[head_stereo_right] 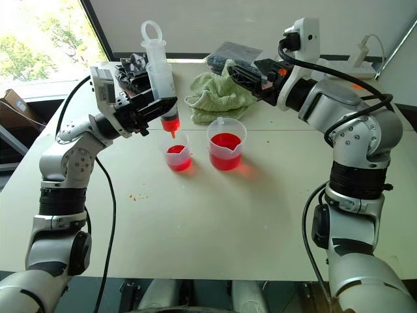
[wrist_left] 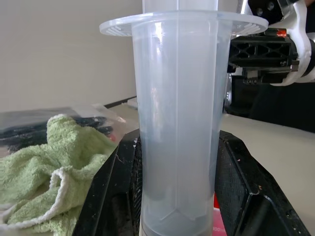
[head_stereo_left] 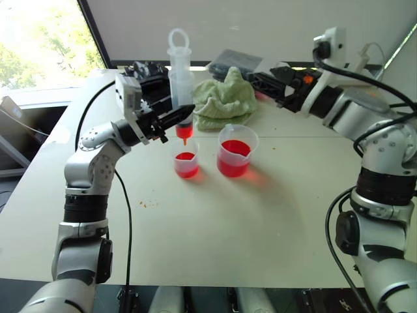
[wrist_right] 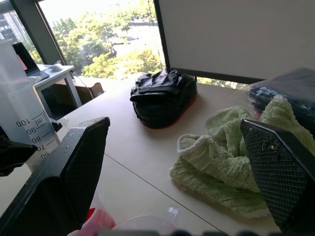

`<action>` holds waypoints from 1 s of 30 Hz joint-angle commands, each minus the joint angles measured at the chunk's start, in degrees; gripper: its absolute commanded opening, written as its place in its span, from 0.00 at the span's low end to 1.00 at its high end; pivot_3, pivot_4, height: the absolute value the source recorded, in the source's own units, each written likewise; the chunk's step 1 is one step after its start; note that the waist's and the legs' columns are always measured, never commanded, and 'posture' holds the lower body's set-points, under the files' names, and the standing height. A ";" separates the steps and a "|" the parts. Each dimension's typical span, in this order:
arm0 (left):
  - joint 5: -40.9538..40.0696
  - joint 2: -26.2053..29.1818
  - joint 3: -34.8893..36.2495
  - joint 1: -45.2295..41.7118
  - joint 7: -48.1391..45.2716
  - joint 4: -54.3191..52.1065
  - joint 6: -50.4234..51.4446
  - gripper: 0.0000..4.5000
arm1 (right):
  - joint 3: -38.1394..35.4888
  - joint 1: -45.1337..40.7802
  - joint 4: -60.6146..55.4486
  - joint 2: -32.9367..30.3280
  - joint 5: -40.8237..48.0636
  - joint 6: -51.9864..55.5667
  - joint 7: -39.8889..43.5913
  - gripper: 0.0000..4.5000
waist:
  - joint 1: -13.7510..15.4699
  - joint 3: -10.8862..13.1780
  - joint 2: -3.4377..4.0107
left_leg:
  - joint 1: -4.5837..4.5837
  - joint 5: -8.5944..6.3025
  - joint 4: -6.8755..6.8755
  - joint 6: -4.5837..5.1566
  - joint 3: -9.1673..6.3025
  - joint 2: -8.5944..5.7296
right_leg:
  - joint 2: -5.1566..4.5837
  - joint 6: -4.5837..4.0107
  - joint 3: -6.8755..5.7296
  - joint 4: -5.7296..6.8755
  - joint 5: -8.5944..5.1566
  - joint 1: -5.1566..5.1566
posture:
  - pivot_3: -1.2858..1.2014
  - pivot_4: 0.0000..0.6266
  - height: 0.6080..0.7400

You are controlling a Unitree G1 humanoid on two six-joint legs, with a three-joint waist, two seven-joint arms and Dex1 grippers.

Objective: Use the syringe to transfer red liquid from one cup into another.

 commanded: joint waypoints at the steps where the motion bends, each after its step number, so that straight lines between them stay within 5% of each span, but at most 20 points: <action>1: 0.27 -0.63 0.17 0.25 0.61 -0.65 -2.10 0.31 | -1.14 -3.46 -0.82 0.93 1.99 -0.02 0.38 0.98 | -0.06 0.00 0.00 | 0.00 0.00 0.00 0.00 0.00 0.00 | 0.00 0.00 0.00 0.00 0.00 0.00 | 0.52 0.24 0.88; 12: 1.64 -1.23 -0.54 4.03 0.27 -1.46 -4.00 0.31 | -1.83 -12.39 0.72 4.63 10.47 4.42 1.28 0.98 | -0.23 0.00 0.00 | 0.05 0.04 -0.17 -0.06 0.00 0.01 | 0.00 0.00 -0.01 -0.07 0.00 0.00 | 0.52 0.24 0.88; 30: 2.49 -0.12 -1.17 4.13 -0.93 -1.17 -4.95 0.31 | 11.54 -19.42 9.32 12.66 0.03 -1.14 5.42 0.98 | -1.68 0.00 0.00 | 0.05 0.07 -0.31 -0.11 -0.01 -0.01 | -0.02 0.00 -0.06 -0.13 0.01 -0.01 | 0.52 0.24 0.88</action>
